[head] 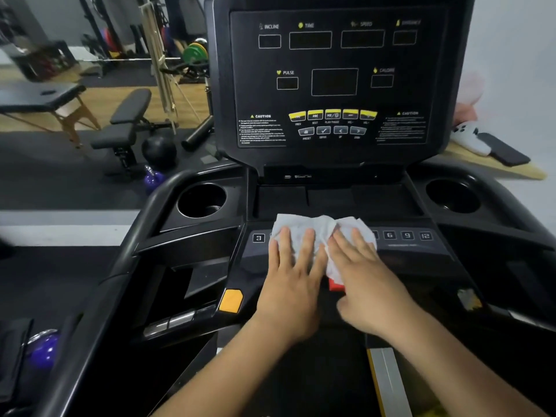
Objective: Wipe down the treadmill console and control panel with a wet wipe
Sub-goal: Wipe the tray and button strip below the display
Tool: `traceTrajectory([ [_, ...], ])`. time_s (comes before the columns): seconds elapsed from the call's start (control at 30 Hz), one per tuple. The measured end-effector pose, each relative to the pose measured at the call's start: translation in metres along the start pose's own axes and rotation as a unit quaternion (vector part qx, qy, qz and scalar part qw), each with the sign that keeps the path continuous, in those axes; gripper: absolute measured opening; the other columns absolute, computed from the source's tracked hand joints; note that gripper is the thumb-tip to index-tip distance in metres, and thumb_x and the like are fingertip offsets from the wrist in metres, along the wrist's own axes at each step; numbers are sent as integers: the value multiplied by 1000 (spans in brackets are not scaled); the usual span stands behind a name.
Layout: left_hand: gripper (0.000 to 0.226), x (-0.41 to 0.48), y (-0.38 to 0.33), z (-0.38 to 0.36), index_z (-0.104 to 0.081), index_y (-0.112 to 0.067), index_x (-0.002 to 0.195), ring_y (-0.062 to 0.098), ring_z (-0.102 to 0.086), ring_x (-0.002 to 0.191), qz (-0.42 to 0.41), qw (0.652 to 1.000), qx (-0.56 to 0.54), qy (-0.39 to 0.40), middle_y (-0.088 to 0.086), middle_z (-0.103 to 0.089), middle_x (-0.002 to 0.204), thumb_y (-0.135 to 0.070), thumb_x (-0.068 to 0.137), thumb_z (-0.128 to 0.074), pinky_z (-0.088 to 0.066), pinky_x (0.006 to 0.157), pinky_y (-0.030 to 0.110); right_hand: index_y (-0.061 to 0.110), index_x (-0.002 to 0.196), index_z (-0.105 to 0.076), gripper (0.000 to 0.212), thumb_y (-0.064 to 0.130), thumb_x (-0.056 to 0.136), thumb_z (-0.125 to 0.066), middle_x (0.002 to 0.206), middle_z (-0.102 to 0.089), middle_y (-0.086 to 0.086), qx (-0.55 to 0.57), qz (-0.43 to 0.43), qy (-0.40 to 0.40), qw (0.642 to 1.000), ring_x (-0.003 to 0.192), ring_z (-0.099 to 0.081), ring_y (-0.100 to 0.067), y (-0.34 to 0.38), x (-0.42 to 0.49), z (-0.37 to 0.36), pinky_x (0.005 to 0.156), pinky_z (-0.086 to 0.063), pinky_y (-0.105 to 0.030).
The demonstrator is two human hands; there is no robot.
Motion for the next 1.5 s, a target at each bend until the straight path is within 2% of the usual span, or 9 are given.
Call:
traceTrajectory([
  [0.1, 102, -17, -8, -9, -2, -10, 157, 52, 12, 147, -50, 999, -9, 7, 17, 3, 165, -46, 82, -62, -5, 119, 63, 33, 147, 23, 99, 10, 86, -52, 155, 31, 16, -20, 20, 7, 1000, 139, 34, -4, -17, -21, -6, 119, 12, -30],
  [0.2, 112, -37, -9, -17, -18, -9, 155, 52, -10, 147, -58, 998, -25, 25, 18, -18, 163, -44, 66, -75, -18, 118, 63, 34, 149, 20, 98, 7, 87, -50, 150, 34, 20, -4, -56, 6, 998, 136, 32, -1, -54, -41, 5, 121, -1, -26],
  [0.37, 102, 9, -27, 1, 12, -11, 156, 47, 23, 146, -53, 998, -13, 14, 14, 17, 164, -43, 88, -57, 10, 119, 58, 20, 154, 16, 99, 9, 86, -56, 159, 28, 5, -5, -80, -7, 997, 142, 29, -13, -52, -15, 10, 117, 9, -33],
  [0.6, 106, -18, -38, -13, -9, -6, 157, 41, 4, 151, -88, 996, -29, -1, 17, -2, 166, -42, 77, -67, -10, 121, 56, 28, 144, 30, 102, 8, 86, -51, 149, 41, 12, -52, -29, 3, 998, 125, 48, -1, -51, -51, -6, 98, 34, -23],
  [0.73, 103, -16, -41, -10, 6, -13, 157, 40, 12, 151, -90, 995, -37, 12, 13, 10, 166, -42, 84, -61, -1, 122, 55, 24, 148, 28, 100, 11, 90, -52, 153, 37, 8, -58, -123, -6, 991, 127, 43, -7, -91, -46, 13, 102, 22, -31],
  [0.97, 100, 18, -66, -1, 2, -11, 157, 40, 12, 151, -93, 995, -36, 19, 15, 5, 165, -45, 86, -60, -1, 122, 54, 28, 141, 31, 105, 12, 88, -57, 146, 41, 11, -31, 2, -30, 999, 140, 36, -10, -54, -23, -3, 114, 22, -31],
  [1.2, 96, 15, -52, 4, 2, -24, 155, 52, 7, 147, -42, 999, -24, 8, 11, 4, 166, -34, 84, -62, -1, 119, 62, 22, 148, 27, 102, 15, 87, -55, 158, 32, 1, -60, -94, -31, 993, 138, 37, -14, -112, -39, 15, 105, 26, -32],
  [1.33, 94, 40, -69, 7, 5, -19, 157, 56, 12, 144, -5, 999, -4, 39, 11, 11, 165, -41, 88, -55, 0, 116, 66, 15, 153, 16, 103, 18, 83, -60, 159, 29, -5, -29, -26, -46, 998, 144, 31, -25, -72, -12, 13, 112, 22, -40],
  [1.5, 89, -4, -66, -8, -35, -11, 148, 61, -22, 139, -43, 999, -14, 9, 19, -29, 158, -29, 67, -65, -25, 110, 70, 22, 147, 31, 107, 19, 83, -55, 150, 44, 3, -53, 21, -46, 997, 137, 43, -15, -91, -62, -16, 112, 29, -32],
])
Point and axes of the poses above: each hand's wrist, its own x-axis towards the middle knuckle, its own z-axis out of the back of the hand, y = z × x, the point moved 6 cm from there along x, towards the middle knuckle
